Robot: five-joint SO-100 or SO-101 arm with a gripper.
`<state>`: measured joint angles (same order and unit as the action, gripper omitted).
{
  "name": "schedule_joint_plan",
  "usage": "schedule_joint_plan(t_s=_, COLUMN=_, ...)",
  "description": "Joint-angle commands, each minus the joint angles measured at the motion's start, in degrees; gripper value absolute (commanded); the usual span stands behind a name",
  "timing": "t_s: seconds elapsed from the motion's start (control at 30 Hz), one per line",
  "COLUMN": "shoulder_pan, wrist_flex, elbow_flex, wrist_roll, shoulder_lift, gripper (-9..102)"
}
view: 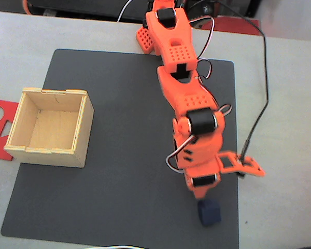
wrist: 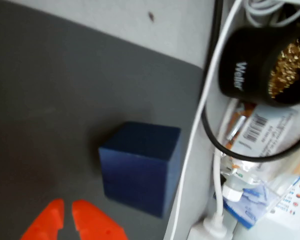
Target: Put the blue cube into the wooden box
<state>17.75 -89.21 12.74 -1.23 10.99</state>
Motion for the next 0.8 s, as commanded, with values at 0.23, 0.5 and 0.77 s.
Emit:
schedule_joint_plan(t_s=0.23, shoulder_pan=-1.14, wrist_flex=-14.33, elbow_flex=0.62, wrist_roll=-8.61, shoulder_lift=7.47, gripper=6)
schedule_joint_plan(t_s=0.5, shoulder_pan=2.81, wrist_flex=-9.23, elbow_flex=0.70, wrist_roll=-8.35, shoulder_lift=11.78, gripper=18)
schedule_joint_plan(t_s=0.77, shoulder_pan=1.76, wrist_flex=-1.76, elbow_flex=0.70, wrist_roll=-5.01, shoulder_lift=5.80, gripper=27)
